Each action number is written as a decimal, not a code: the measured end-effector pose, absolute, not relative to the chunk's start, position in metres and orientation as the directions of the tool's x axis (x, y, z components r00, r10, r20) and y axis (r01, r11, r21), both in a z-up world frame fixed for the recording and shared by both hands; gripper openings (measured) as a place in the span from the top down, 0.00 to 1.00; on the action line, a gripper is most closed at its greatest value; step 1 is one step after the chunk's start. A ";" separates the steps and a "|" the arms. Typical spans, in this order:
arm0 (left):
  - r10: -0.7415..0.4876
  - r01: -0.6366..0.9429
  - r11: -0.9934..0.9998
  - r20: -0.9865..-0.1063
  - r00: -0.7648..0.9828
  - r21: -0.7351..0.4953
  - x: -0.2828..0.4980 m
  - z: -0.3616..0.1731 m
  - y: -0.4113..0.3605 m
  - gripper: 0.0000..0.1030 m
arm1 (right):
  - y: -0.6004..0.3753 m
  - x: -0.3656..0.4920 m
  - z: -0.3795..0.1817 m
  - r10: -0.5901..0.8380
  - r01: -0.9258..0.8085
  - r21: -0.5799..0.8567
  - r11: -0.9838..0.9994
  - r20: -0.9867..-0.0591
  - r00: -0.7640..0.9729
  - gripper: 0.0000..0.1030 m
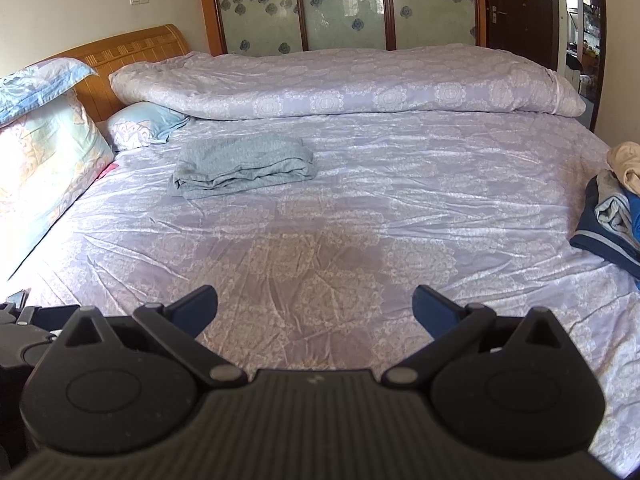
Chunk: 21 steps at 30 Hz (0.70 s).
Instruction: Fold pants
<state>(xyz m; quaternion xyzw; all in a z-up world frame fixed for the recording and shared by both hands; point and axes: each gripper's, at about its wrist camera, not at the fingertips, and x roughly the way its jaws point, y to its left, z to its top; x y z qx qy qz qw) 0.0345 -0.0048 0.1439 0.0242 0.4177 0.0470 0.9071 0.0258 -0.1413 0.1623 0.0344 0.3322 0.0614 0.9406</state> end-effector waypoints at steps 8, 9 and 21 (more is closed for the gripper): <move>0.103 -0.075 0.995 -0.771 0.628 0.072 0.038 0.138 0.001 0.00 | -0.135 0.029 0.159 0.143 -0.107 0.096 0.990 -0.632 0.762 0.00; 0.102 -0.075 0.995 -0.772 0.627 0.071 0.038 0.138 0.001 0.00 | -0.134 0.029 0.159 0.143 -0.107 0.095 0.990 -0.634 0.760 0.00; 0.079 -0.061 0.997 -0.777 0.624 0.053 0.037 0.136 0.002 0.00 | -0.128 0.029 0.156 0.145 -0.113 0.091 0.989 -0.641 0.754 0.00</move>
